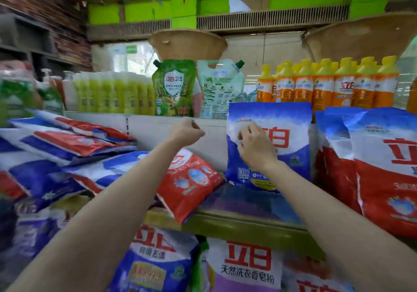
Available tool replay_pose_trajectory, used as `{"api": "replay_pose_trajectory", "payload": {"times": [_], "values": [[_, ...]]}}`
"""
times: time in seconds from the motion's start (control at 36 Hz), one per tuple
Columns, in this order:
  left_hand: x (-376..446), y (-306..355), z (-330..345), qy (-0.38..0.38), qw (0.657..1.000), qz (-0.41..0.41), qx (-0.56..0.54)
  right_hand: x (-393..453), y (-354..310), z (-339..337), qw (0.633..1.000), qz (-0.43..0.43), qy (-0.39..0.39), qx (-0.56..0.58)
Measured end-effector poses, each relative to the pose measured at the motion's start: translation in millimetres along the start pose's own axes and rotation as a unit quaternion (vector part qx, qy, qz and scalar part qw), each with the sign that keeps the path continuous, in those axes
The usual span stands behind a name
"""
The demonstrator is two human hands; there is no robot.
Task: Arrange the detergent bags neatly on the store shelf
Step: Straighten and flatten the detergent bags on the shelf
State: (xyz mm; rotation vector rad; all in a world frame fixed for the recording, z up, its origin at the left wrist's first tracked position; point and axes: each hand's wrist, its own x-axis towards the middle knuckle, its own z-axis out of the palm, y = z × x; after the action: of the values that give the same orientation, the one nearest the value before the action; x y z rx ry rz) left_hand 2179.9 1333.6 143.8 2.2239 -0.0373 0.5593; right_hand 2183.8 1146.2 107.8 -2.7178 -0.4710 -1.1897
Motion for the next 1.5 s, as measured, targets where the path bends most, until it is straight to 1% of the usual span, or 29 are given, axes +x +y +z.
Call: {"api": "replay_pose_trajectory", "payload": {"times": [0.08,0.19,0.36,0.56,0.64,0.69,0.83,0.94,1.08,1.19,1.25,1.33,1.42,1.5], "values": [[-8.1,-19.0,-32.9,0.043,0.999,-0.017,0.027,9.6,-33.6,6.4,0.998,-0.055,-0.025,0.026],[-22.1,-46.9,-76.0,0.094,0.993,-0.043,0.057,20.7,-76.7,14.3,0.991,-0.102,-0.044,0.081],[-48.8,-82.4,-130.7,0.157,0.976,-0.088,0.120,36.1,-139.6,21.9,0.982,-0.132,-0.045,0.128],[-65.7,-106.4,-170.2,0.222,0.956,-0.104,0.163,49.8,-195.0,31.5,0.970,-0.179,-0.061,0.155],[-65.1,-116.3,-184.4,0.236,0.948,-0.114,0.180,53.0,-211.2,36.9,0.965,-0.190,-0.073,0.163],[-63.4,-121.2,-190.8,0.233,0.945,-0.118,0.195,55.3,-219.3,40.5,0.963,-0.198,-0.086,0.163],[-52.6,-121.1,-197.3,0.192,0.943,-0.134,0.236,63.7,-233.4,48.5,0.955,-0.189,-0.125,0.190],[-33.8,-120.1,-194.9,0.160,0.946,-0.145,0.240,73.7,-245.0,51.5,0.947,-0.177,-0.161,0.216],[-5.8,-118.5,-191.1,0.122,0.946,-0.163,0.252,84.3,-259.0,56.7,0.944,-0.174,-0.168,0.224],[17.1,-123.7,-186.3,0.130,0.941,-0.216,0.226,88.0,-258.3,60.8,0.944,-0.168,-0.175,0.225],[23.3,-125.4,-180.2,0.142,0.937,-0.230,0.223,89.7,-253.6,61.7,0.943,-0.154,-0.178,0.235],[30.2,-131.5,-169.7,0.137,0.940,-0.218,0.224,90.6,-244.7,59.9,0.949,-0.128,-0.163,0.237],[32.8,-135.7,-166.0,0.135,0.931,-0.203,0.272,88.0,-234.8,57.3,0.952,-0.118,-0.170,0.224],[29.9,-134.5,-161.6,0.128,0.945,-0.159,0.257,85.1,-224.6,58.0,0.954,-0.075,-0.157,0.245]]}}
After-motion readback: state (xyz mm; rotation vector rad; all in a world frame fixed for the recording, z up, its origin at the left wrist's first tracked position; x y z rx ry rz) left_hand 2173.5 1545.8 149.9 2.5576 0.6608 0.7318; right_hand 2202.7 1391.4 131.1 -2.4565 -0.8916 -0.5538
